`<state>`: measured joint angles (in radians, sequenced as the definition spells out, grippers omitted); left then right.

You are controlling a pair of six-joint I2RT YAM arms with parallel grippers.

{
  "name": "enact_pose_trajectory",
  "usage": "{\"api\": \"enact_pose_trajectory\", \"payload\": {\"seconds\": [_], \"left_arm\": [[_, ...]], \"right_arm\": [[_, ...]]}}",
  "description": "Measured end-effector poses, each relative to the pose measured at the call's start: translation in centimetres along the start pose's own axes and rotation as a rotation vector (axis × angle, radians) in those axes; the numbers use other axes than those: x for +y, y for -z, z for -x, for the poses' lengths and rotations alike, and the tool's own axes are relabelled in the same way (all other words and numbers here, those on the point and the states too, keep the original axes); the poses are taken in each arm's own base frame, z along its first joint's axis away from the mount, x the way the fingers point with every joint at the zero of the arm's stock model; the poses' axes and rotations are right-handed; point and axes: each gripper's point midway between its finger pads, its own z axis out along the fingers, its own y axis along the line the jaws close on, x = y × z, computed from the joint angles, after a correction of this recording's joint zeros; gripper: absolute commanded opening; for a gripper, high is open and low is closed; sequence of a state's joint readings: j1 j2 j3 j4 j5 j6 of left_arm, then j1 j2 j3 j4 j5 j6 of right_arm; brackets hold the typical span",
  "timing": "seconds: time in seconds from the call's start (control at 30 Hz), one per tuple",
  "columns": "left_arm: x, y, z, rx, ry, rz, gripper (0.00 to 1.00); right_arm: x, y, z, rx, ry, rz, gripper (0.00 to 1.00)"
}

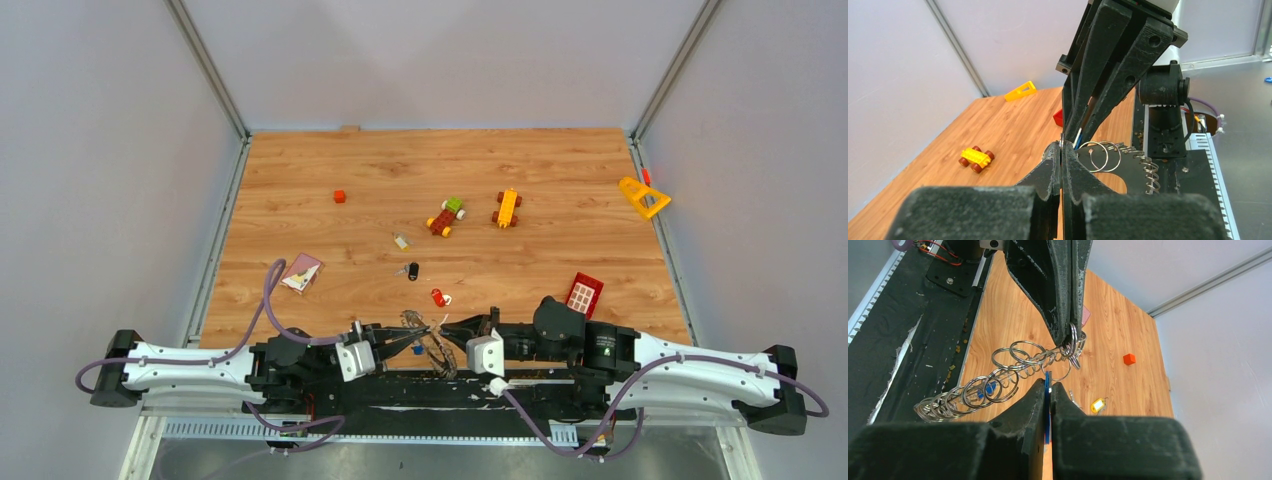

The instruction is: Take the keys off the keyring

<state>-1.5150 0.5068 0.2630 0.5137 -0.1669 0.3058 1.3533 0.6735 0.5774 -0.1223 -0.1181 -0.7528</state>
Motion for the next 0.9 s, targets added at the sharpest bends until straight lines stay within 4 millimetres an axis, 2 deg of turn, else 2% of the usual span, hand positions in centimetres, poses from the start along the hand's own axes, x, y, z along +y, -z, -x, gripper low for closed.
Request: {"api": "enact_pose_trajectory", "payload": {"seconds": [0.4,0.73,0.9], "left_arm": [[-0.1,0.1,0.0,-0.014,-0.011,-0.007,0.00],[-1.0,0.4,-0.5,-0.046,-0.061,-0.050,0.00],[-1.2,0.4,0.0,-0.074,-0.094,-0.065,0.00]], "right_arm": [[0.2,-0.1,0.2,-0.011,0.001,0.010,0.00],[0.7,-0.9,-0.6,0.014,-0.003,0.033,0.00],[0.6,-0.9,-0.3,0.006,-0.002,0.034,0.00]]}}
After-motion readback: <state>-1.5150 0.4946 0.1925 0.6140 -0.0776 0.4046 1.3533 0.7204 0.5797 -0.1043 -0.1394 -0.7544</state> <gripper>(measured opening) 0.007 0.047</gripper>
